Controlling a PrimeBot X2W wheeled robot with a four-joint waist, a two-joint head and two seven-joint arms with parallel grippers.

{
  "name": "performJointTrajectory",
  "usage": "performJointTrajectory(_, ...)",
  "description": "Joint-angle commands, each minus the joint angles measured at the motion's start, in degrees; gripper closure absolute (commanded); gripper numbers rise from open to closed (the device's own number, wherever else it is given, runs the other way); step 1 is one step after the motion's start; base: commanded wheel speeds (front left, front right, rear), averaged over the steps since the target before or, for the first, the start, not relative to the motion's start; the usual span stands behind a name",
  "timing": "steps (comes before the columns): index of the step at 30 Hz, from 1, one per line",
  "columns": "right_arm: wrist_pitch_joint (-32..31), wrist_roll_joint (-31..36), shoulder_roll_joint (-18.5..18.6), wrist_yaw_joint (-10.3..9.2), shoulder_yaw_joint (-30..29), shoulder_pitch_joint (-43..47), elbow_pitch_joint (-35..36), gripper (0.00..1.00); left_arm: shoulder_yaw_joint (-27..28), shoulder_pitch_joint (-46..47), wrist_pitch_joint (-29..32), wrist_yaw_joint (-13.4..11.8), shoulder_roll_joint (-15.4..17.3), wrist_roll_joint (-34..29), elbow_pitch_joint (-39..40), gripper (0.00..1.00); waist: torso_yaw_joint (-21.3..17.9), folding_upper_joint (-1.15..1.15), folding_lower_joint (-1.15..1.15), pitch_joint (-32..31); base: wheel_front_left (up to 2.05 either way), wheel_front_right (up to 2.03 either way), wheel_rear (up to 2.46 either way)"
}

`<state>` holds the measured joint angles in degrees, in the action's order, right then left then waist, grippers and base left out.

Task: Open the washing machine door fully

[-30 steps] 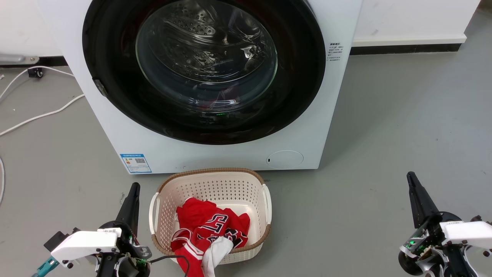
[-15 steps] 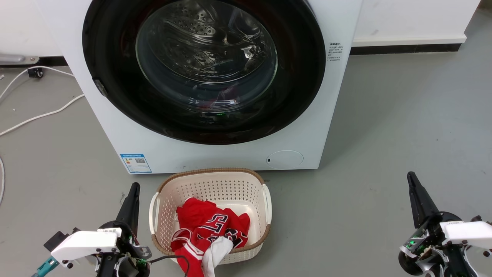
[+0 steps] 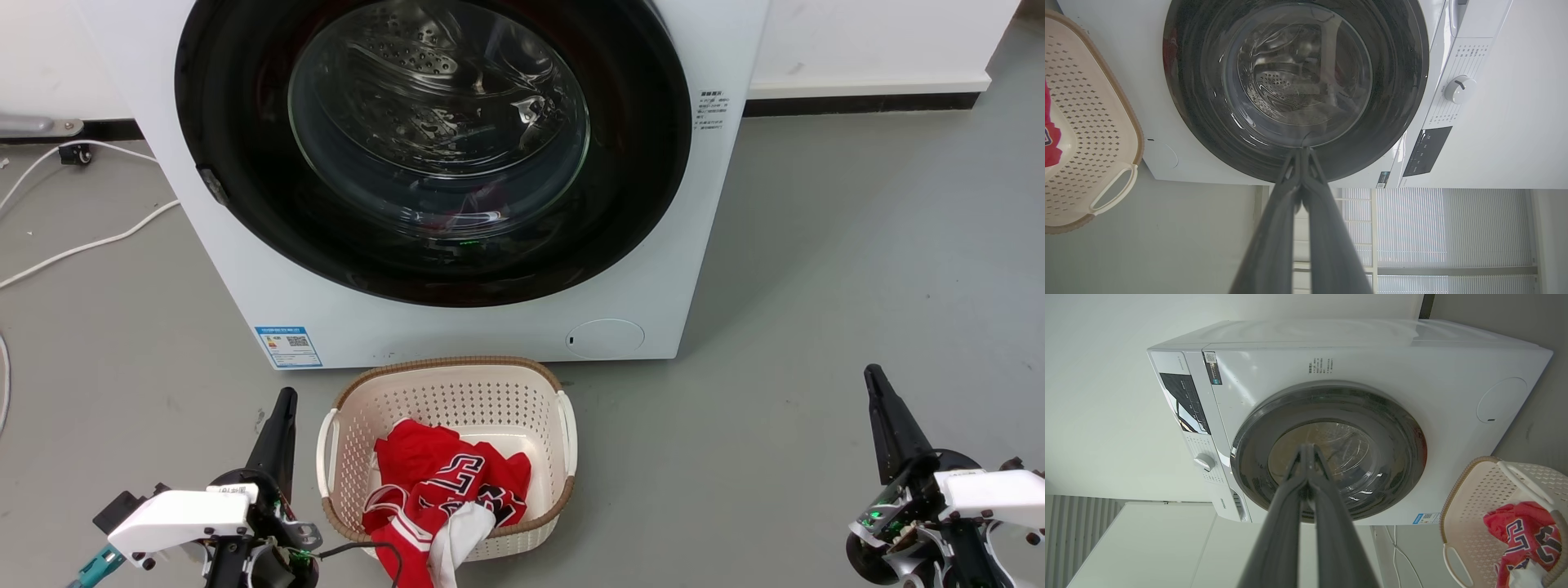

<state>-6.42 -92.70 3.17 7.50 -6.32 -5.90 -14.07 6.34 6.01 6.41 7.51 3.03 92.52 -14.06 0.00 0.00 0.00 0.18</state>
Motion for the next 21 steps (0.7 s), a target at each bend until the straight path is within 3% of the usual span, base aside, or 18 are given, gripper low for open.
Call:
performJointTrajectory(1,-0.13,0.33,-0.22,-0.02,-0.09,-0.72,-0.10,1.00,0.21,0.47,0.16,0.16,-0.07,0.00,-0.07,1.00,0.00,0.00,0.00,0.00,0.00,0.00,0.00)
performJointTrajectory(7,-0.15,0.35,-0.23,-0.02,-0.11,-0.72,-0.10,1.00,0.22,0.48,0.18,0.16,-0.08,-0.03,-0.07,1.00,0.00,0.00,0.00,0.00,0.00,0.00,0.00)
performJointTrajectory(8,0.00,0.01,-0.02,0.00,-0.02,0.00,0.00,0.00,0.02,0.00,-0.01,0.00,-0.01,-0.02,0.01,0.00,0.00,0.00,0.00,0.00,0.00,0.00,0.00)
performJointTrajectory(14,0.88,0.76,-0.16,-0.01,0.17,1.59,-0.97,0.00,-0.62,-1.43,-0.89,-0.03,-0.19,-0.73,-0.75,0.00,-0.01,0.00,0.00,0.01,0.00,0.00,0.00)
performJointTrajectory(21,2.89,8.62,-0.16,-0.01,0.17,2.41,1.56,0.00,-0.89,-1.83,-2.90,-0.65,-0.18,-7.31,1.32,0.00,-0.03,0.00,0.00,0.10,0.00,0.00,0.00)
